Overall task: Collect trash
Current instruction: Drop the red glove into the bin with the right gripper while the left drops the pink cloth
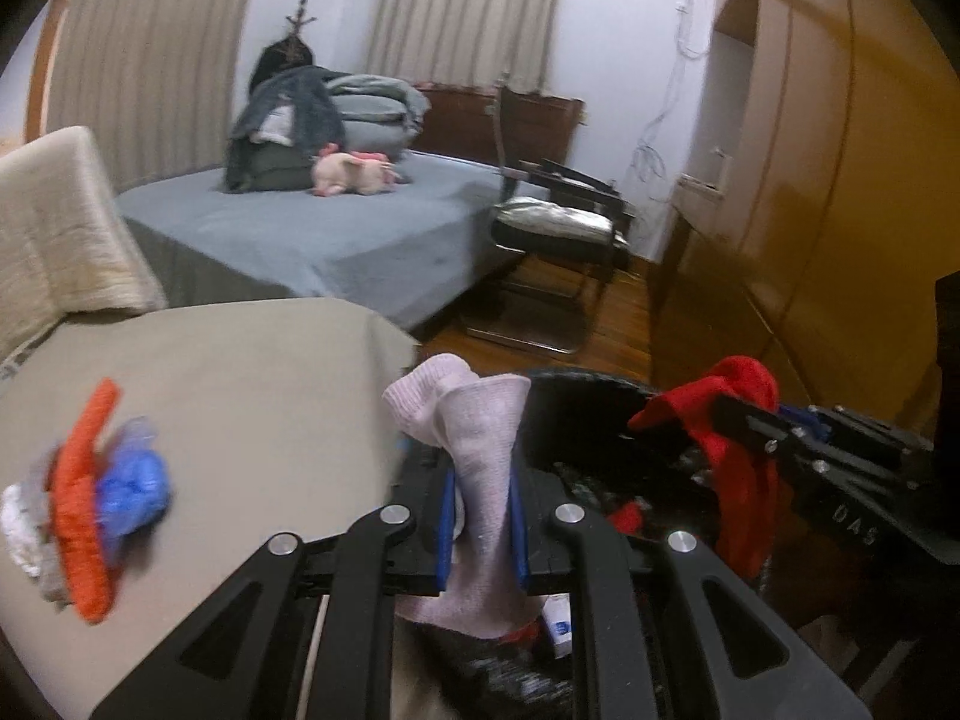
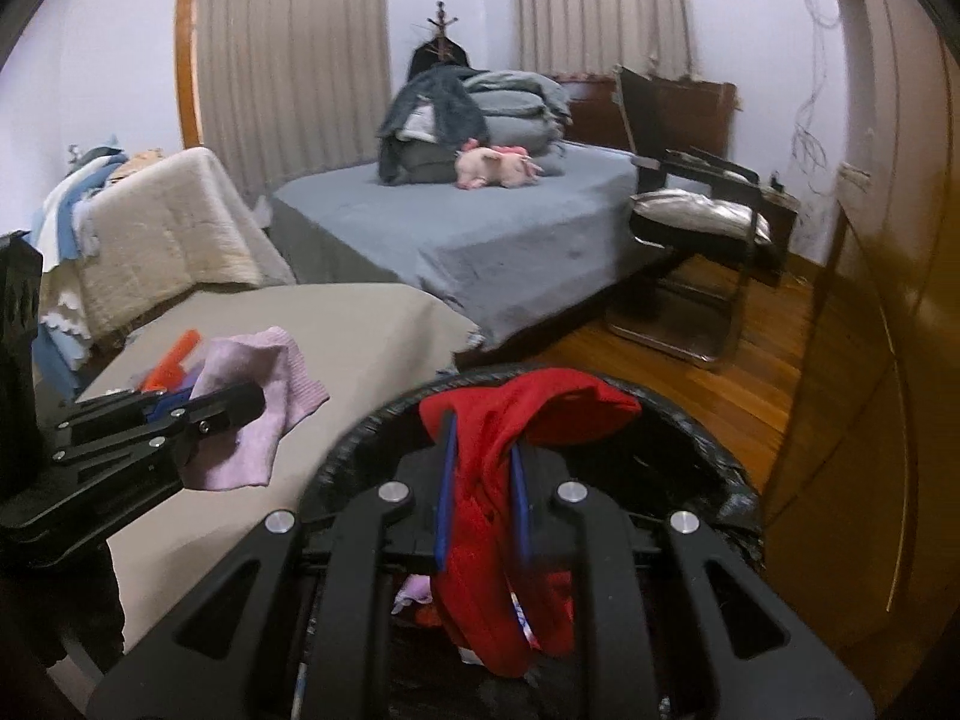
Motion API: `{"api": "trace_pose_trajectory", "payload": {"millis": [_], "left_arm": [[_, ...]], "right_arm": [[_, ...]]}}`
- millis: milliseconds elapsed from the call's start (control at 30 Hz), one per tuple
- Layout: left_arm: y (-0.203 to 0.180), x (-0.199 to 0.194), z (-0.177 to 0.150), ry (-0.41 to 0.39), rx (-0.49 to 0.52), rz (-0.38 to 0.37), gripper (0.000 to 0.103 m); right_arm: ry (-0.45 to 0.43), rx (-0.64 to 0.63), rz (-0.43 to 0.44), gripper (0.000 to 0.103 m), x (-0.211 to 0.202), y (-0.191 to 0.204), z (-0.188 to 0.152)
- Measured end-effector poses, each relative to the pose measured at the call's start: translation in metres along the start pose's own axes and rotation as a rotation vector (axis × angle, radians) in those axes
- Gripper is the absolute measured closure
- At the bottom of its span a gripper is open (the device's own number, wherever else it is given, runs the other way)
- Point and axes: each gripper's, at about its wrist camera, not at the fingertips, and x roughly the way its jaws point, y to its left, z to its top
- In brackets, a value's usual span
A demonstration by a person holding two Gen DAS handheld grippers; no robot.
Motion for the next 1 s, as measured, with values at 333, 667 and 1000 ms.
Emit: {"api": "trace_pose_trajectory", "payload": {"millis": [333,667,1000], "left_arm": [[-0.031,0.046,0.002,0.035,0.033,-0.071,0.087],[-0.023,0.062,-0.013,0.104,0.024,-0.091,0.042],[0.015,0.016,-0.006,0.015,0.014,0.035,0.018]], "right_arm": [[0.048,0.033,-0.056,0.084,0.018,-0.038,-0.018],[0.155,0.020,-0.113,0.043,0.035,-0.053,-0.040],[0.033,0.062,-0.131,0.008,0.016,-0.042,-0.023]]}}
